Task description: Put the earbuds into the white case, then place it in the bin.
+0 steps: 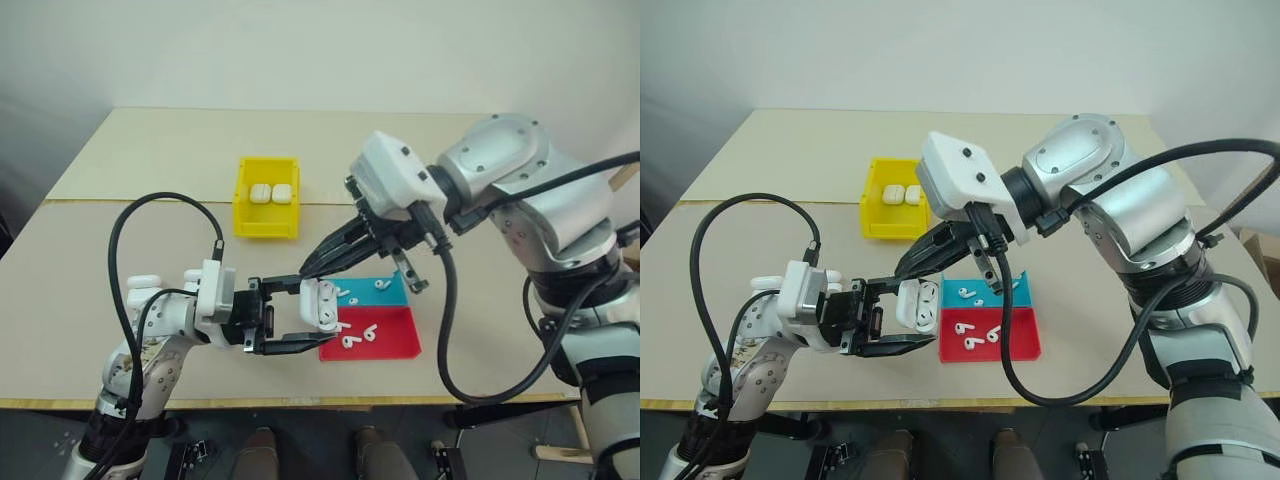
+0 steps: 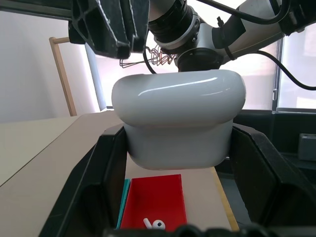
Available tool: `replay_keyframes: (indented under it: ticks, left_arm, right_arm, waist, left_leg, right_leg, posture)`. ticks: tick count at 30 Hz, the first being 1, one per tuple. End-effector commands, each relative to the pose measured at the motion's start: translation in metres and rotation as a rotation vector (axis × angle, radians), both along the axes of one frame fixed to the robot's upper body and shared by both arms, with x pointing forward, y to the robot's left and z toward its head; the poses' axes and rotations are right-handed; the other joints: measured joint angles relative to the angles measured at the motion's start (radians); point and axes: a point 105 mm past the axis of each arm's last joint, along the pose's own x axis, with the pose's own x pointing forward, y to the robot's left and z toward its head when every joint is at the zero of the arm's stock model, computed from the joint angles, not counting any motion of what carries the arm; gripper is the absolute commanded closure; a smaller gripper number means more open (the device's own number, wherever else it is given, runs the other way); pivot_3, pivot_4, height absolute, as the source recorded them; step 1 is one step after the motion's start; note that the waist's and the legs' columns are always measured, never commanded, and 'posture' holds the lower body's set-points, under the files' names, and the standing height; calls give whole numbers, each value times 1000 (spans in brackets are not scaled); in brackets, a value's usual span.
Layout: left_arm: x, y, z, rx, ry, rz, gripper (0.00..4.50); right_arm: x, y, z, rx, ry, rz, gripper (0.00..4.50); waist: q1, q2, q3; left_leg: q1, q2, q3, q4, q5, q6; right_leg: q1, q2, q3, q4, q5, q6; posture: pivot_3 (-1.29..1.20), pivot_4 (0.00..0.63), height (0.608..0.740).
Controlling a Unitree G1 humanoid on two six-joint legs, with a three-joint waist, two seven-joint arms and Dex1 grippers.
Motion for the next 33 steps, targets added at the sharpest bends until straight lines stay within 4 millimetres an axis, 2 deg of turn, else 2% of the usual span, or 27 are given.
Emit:
replay_keyframes:
  ticks: [1,10,24,33]
  left_arm:
    - [-3,-2,6,-6,-41,-19,1700]
    - [-3,-3,5,-3,-41,-26,1700]
    - [-1,-1,9,-15,-49,-23,1700]
    - [0,-1,7,-5,-48,-25,1700]
  right_arm:
    - [-5,4,7,-2,-83,56,4454]
    - [-7,10,3,-31,-111,104,4454]
    - [1,-11,-6,-87,-154,69,4454]
    - [3,-22,2,-91,-178,58,4454]
  waist:
    - [-1,0,0]
    - [-1,0,0]
    - [0,0,0]
    - [0,0,0]
  left_leg:
    - [0,0,0,0,0,0]
    - [0,0,0,0,0,0]
    - [0,0,0,0,0,0]
    - [0,0,0,0,0,0]
  right_leg:
    - [0,0,0,0,0,0]
    - [0,0,0,0,0,0]
    - [0,0,0,0,0,0]
    - [0,0,0,0,0,0]
  posture:
    - [0,150,740]
    - [0,150,740]
    - [0,150,740]
    - [0,150,740]
